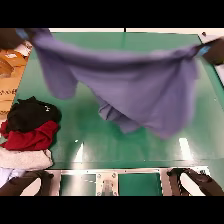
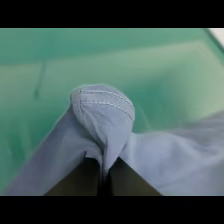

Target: Fold the shirts.

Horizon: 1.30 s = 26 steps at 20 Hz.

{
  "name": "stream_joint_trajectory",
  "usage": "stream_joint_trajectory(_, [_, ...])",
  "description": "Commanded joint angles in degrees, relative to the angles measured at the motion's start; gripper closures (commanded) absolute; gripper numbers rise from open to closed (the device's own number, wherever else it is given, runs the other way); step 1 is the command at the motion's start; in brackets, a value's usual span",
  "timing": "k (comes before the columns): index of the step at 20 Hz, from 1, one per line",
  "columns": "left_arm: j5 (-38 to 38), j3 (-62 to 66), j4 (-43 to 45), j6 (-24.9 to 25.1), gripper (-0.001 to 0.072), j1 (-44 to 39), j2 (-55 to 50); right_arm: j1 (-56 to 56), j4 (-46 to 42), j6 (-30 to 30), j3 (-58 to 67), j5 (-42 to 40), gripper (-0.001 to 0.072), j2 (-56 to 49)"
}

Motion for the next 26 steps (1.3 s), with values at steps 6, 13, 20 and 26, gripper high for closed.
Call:
stream_joint_trajectory(6, [18.40,-35.30,-16.09,13.16,0.0678,-2.58,-17.27,6.12,0.70,-4.83,-12.39,-17.90,0.0509,-32.63])
stream_joint_trajectory(13, [21.59,-33.42,-14.05,13.57,0.0678,-2.38,-20.15,-11.72,-0.07,-1.86,-4.90,4.07,0.0324,-25.97])
stream_joint_trajectory(20, [21.51,-31.93,-12.70,13.60,0.0678,-2.38,-20.15,-16.35,0.09,1.20,-33.31,5.49,0.0204,-14.71])
stream_joint_trajectory(26, [21.55,-31.93,-12.68,13.77,0.0678,-2.38,-20.15,-0.81,9.09,0.13,-45.64,-10.78,0.0208,-16.06])
